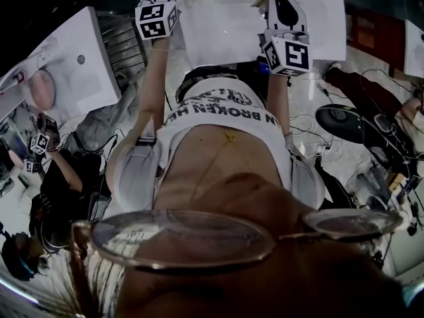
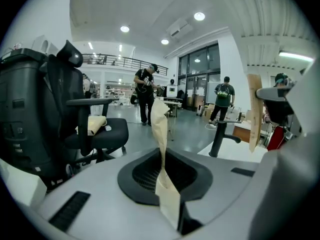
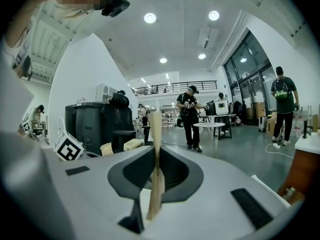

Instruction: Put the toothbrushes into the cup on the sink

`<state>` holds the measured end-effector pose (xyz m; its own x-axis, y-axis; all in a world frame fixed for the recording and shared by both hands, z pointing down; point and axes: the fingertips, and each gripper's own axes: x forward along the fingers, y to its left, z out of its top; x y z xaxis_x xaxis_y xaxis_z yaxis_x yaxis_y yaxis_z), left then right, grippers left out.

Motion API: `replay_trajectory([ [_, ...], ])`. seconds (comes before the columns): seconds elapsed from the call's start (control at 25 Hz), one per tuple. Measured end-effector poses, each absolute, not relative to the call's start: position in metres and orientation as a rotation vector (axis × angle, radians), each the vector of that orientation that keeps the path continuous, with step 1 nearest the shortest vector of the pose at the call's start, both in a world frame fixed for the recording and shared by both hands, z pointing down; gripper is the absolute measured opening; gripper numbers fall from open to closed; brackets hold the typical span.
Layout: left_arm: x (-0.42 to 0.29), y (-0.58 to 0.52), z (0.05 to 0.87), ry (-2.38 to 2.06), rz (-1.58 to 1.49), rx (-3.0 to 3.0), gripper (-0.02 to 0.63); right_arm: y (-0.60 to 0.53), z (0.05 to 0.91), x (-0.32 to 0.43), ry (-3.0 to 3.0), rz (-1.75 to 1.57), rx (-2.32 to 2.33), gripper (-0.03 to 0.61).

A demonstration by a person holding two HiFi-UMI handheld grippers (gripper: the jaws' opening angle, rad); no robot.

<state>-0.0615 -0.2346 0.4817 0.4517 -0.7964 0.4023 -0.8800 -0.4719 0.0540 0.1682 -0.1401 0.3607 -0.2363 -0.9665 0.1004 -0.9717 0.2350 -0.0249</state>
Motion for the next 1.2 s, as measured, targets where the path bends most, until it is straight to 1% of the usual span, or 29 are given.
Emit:
replay_trajectory([
  [0.28,-0.055,-0.237,0.514,-1.455,0.581,2.441,0.032,-0.144,0.366,0.170,-2.403,0.139,1.888,0.044],
  [0.52,-0.054,-0.237,0.514,-1.464,0.571,2.434,0.034,-0.147,0.367,0.169,-2.409,0.147,1.875,0.044],
  [0.56,-0.055,-0.237,0.514,-1.465,0.565,2.429,0.051,-0.147,0.367,0.169,-2.411,0.147,1.874,0.044],
  [0.64,-0.058,-0.235,0.515,-1.469,0.552,2.412,0.131,-0.146,0.367,0.169,-2.413,0.147,1.873,0.044],
  [0.68,-0.059,-0.234,0.515,-1.474,0.546,2.405,0.151,-0.146,0.368,0.169,-2.414,0.147,1.872,0.044],
  [0.76,-0.062,-0.232,0.515,-1.487,0.540,2.396,0.155,-0.147,0.369,0.169,-2.417,0.151,1.870,0.044],
  [0.84,-0.063,-0.233,0.515,-1.490,0.543,2.391,0.179,-0.150,0.370,0.169,-2.419,0.156,1.868,0.044],
  [0.92,-0.062,-0.235,0.515,-1.486,0.542,2.390,0.190,-0.154,0.370,0.169,-2.422,0.157,1.870,0.044],
  [1.2,-0.070,-0.222,0.517,-1.500,0.480,2.333,0.201,-0.157,0.374,0.164,-2.438,0.162,1.845,0.044],
])
